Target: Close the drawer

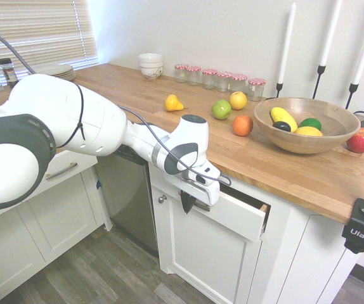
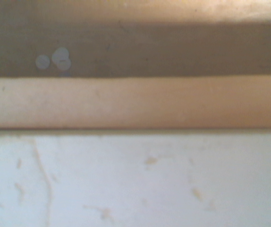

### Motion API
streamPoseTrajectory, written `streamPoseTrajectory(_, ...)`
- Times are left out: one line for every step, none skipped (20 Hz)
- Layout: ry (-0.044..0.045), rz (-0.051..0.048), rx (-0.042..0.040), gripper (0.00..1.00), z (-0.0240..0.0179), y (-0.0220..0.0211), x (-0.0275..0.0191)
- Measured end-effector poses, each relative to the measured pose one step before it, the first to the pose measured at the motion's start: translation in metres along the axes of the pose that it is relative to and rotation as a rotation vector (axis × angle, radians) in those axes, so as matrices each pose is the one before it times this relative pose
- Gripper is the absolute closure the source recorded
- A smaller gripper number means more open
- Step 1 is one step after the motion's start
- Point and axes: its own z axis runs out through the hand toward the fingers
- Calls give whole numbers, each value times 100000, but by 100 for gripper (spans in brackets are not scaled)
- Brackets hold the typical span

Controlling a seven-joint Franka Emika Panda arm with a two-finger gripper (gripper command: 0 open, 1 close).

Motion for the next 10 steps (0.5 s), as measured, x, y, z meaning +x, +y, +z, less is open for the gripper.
streamPoseTrajectory(-104,9,-84,0,-10,7,1)
streamPoseTrajectory(-48,25,-36,0,-8,0,0)
streamPoseTrajectory(0,17,0,0,0,0,1)
streamPoseTrajectory(1,1,0,0,0,0,0)
streamPoseTrajectory(2,2,2,0,-1,0,-1)
streamPoseTrajectory(108,14,93,0,-21,9,-5)
streamPoseTrajectory(303,50,278,0,-25,31,-24)
streamPoseTrajectory(521,82,472,0,-44,56,-46)
streamPoseTrajectory(1240,171,1047,0,-160,110,-21)
streamPoseTrajectory(955,211,898,0,-255,204,-119)
